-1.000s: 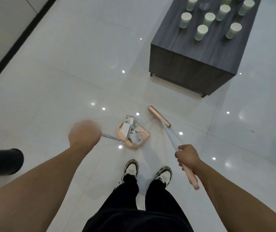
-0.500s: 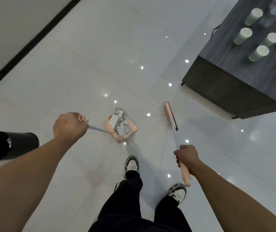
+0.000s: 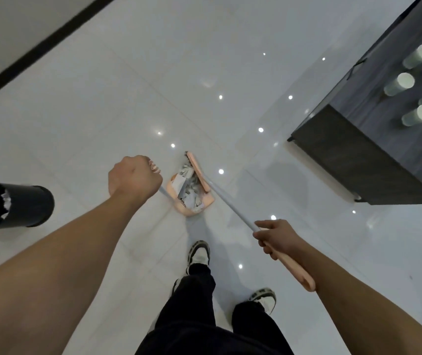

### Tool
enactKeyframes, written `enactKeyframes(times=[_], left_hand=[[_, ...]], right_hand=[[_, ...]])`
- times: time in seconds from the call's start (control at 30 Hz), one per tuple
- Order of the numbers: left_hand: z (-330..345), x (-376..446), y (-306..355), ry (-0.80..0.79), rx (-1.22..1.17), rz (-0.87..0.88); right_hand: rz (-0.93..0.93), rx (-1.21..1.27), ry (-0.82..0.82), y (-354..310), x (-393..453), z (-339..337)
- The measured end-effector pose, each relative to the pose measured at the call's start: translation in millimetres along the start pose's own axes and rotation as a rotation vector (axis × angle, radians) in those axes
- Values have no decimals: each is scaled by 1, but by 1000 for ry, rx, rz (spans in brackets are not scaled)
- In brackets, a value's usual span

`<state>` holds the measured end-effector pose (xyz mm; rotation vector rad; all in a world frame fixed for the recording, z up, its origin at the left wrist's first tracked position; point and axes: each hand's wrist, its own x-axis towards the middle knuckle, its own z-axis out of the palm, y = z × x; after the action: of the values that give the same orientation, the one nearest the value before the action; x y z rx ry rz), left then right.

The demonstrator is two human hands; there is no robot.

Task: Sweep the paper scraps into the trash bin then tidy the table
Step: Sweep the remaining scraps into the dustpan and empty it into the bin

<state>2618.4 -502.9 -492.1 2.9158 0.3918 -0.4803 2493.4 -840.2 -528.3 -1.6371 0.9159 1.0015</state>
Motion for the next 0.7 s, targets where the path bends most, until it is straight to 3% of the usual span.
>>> enactKeyframes(times=[0.43, 0.7], left_hand=[[2, -30, -11, -16, -53, 51], [5, -63, 98, -68, 84, 365]], right_hand=[[1, 154, 160, 36, -35, -23], [75, 424, 310, 121, -66, -66]])
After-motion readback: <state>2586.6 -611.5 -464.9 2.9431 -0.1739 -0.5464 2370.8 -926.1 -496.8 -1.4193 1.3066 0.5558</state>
